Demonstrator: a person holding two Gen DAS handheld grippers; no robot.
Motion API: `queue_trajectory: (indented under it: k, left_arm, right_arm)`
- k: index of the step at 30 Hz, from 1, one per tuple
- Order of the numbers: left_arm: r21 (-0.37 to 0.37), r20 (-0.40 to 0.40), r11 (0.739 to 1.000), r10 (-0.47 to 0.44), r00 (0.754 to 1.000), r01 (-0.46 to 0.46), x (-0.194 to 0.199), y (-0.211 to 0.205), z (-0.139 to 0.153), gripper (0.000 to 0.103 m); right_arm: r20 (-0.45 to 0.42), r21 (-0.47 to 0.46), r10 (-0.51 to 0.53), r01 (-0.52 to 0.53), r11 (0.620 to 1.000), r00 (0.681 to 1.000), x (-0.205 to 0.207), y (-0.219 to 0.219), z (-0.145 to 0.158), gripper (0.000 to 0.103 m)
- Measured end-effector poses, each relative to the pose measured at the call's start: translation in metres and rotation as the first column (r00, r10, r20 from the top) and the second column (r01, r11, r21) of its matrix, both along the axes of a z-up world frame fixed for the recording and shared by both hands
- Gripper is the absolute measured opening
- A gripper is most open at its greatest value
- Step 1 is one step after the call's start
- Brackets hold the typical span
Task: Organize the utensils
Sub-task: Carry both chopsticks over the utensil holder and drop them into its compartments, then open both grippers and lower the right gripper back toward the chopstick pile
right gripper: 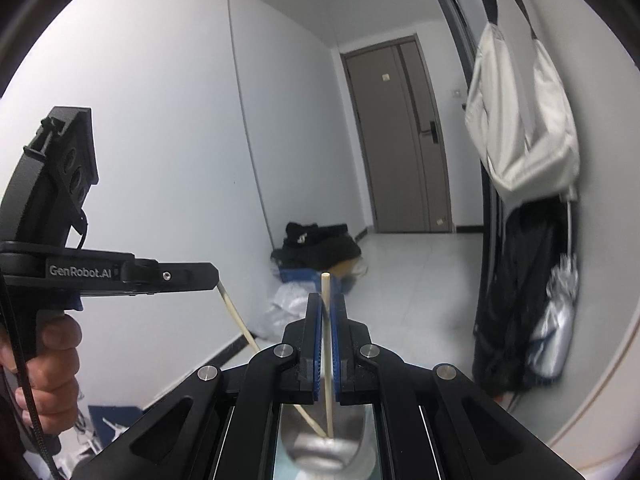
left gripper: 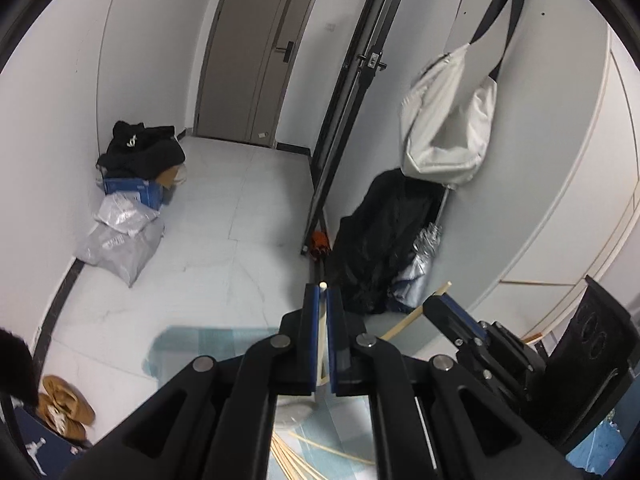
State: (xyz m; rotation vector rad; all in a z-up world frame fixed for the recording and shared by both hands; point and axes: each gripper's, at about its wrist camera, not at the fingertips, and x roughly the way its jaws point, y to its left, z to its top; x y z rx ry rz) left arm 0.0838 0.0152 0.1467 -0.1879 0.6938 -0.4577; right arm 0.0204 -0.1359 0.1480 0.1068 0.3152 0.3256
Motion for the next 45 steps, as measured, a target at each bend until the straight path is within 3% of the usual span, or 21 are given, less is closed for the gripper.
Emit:
queue_trajectory:
  k: [6,16,21,24,26,28,32,38,41,45]
  left_arm:
    - [0.082,0.001,0.997,0.013,1.000,-0.013,0.030,-0.002,-0.017,0.000]
    - [0.143,-0.076,0.989,-0.016,0.997,0.027,0.059,0.000,-0.070,0.000]
    - [0.190,-0.128,0.982,0.027,0.991,-0.002,0.065,0.000,-0.083,0.001]
    - [0.173,-0.150,0.984,0.071,0.986,-0.045,0.064,0.010,-0.085,0.018]
    - [0.159,-0.135,0.984,0.101,0.986,-0.079,0.059,0.016,-0.084,0.048]
    - [0.150,-0.107,0.982,0.130,0.986,-0.114,0.048,0.023,-0.079,0.060]
    - [0.189,-0.038,0.968,0.173,0.984,-0.163,0.028,0.025,-0.070,0.062]
    - [0.164,0.067,0.963,0.205,0.977,-0.213,-0.014,0.024,-0.052,0.084]
    - [0.144,0.103,0.959,0.230,0.968,-0.243,-0.029,0.023,-0.045,0.084]
    - [0.133,0.134,0.956,0.245,0.960,-0.262,-0.050,0.020,-0.043,0.085]
  right_arm:
    - [0.001,-0.020,0.017,-0.017,1.000,1.000,0.044,0.008,0.002,0.003]
    - [-0.057,-0.135,0.075,-0.082,0.987,0.996,0.080,0.026,-0.053,0.003]
    - [-0.130,-0.145,0.127,-0.146,0.979,0.983,0.088,0.028,-0.078,0.008]
    - [-0.169,-0.112,0.140,-0.160,0.981,0.976,0.085,0.020,-0.082,0.018]
    - [-0.171,-0.109,0.133,-0.153,0.982,0.976,0.077,0.013,-0.081,0.026]
    - [-0.177,-0.117,0.120,-0.142,0.983,0.977,0.067,0.008,-0.079,0.031]
    - [-0.184,-0.107,0.088,-0.109,0.988,0.979,0.041,-0.006,-0.069,0.050]
    - [-0.179,-0.123,0.039,-0.062,0.990,0.983,-0.004,-0.010,-0.045,0.052]
    - [-0.161,-0.087,0.019,-0.033,0.996,0.987,-0.028,-0.010,-0.034,0.065]
    - [-0.157,-0.041,-0.005,-0.001,0.999,0.988,-0.057,-0.013,-0.028,0.066]
